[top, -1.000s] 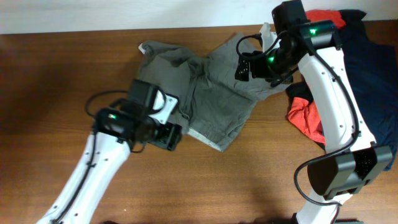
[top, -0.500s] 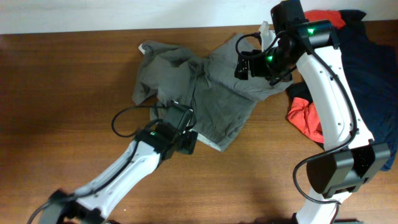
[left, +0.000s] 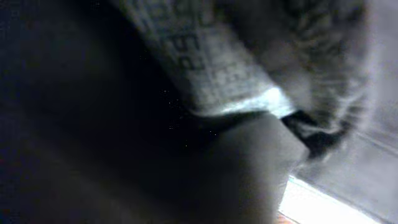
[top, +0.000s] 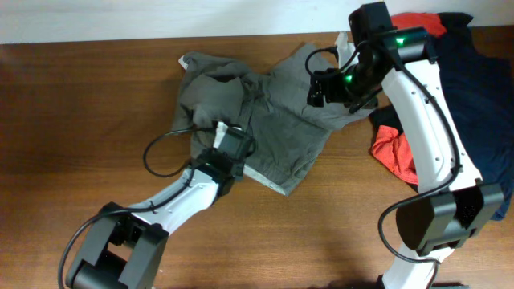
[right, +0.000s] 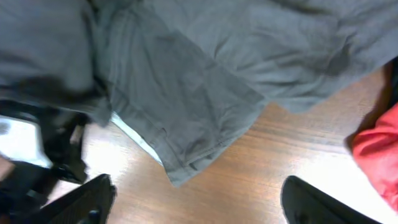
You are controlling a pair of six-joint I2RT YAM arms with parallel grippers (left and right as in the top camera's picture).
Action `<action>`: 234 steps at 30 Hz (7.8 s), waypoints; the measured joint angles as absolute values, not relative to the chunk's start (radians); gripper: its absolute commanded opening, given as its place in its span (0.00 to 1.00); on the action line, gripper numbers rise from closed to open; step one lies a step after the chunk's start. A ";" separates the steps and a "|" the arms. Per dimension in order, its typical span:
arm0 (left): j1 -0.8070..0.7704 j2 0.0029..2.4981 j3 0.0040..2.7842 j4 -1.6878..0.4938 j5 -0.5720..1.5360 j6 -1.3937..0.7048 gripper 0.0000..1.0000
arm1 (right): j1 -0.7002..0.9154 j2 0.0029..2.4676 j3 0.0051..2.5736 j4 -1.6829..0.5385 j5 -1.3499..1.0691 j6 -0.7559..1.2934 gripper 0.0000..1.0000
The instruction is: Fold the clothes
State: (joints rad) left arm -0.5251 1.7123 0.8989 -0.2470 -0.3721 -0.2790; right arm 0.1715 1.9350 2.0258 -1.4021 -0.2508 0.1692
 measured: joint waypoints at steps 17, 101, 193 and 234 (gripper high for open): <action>-0.341 1.508 0.927 -0.352 -0.386 -0.315 0.01 | 0.340 1.937 1.548 -1.211 -0.302 0.225 0.75; -0.190 0.783 1.236 -0.437 -0.147 -0.220 0.01 | 0.104 1.531 2.640 -1.692 -0.212 0.050 0.04; -0.167 1.662 1.536 -0.968 -0.030 -0.064 0.99 | 0.088 1.964 2.038 -1.362 -0.204 0.069 0.99; -0.041 1.652 0.912 -0.795 -0.081 -0.160 0.38 | 0.088 1.937 2.037 -1.330 -0.215 0.041 1.00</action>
